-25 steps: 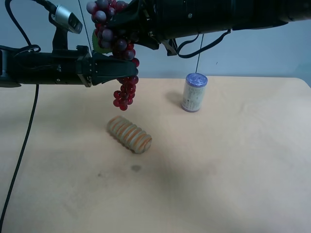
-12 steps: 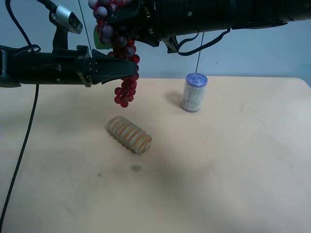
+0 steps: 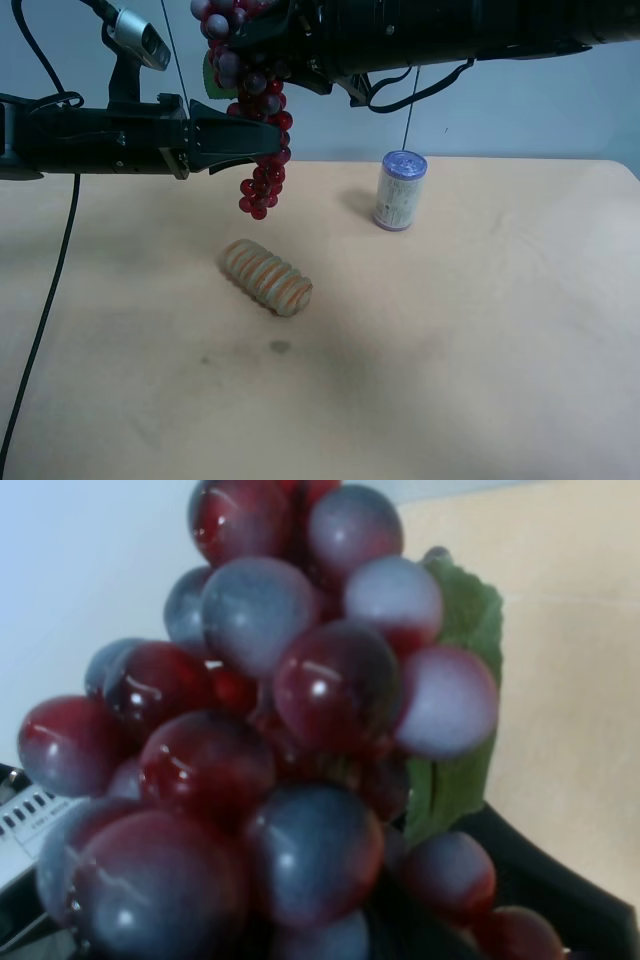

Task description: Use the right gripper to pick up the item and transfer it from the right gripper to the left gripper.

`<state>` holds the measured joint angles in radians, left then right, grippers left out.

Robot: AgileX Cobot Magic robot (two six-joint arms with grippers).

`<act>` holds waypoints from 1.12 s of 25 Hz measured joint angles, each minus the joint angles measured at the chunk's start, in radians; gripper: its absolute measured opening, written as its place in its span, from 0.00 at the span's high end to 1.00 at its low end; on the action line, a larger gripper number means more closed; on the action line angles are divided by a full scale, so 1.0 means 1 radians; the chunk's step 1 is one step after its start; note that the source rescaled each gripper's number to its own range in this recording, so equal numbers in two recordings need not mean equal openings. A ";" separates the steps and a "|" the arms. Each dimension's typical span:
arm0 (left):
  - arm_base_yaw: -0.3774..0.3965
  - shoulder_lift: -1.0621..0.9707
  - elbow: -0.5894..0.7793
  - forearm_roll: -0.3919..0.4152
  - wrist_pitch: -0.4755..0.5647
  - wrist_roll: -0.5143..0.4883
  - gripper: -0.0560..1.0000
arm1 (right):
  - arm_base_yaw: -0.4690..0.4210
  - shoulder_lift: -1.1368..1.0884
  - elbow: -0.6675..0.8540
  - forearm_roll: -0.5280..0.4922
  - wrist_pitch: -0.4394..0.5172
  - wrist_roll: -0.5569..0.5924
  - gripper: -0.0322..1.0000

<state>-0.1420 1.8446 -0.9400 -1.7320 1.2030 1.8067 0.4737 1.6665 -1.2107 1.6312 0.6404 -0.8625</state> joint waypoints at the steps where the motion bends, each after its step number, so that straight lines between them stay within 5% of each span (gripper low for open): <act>1: 0.000 0.000 0.000 0.000 0.000 0.000 0.02 | 0.000 0.000 0.000 0.000 -0.002 0.000 0.97; 12: 0.000 0.000 0.000 0.000 0.000 0.000 0.04 | 0.032 0.059 0.003 0.084 -0.008 -0.033 0.97; 15: 0.000 0.000 0.000 0.000 0.000 0.000 0.20 | 0.032 0.059 0.003 0.096 0.000 -0.055 0.97; 21: 0.000 0.000 0.000 0.008 0.000 0.000 0.92 | 0.033 0.059 0.003 0.103 0.003 -0.070 0.97; 28: 0.000 0.000 0.000 0.009 0.000 0.000 0.94 | 0.033 0.059 0.003 0.105 0.003 -0.077 0.97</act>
<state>-0.1420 1.8446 -0.9400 -1.7228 1.2031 1.8067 0.5063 1.7258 -1.2075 1.7360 0.6439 -0.9394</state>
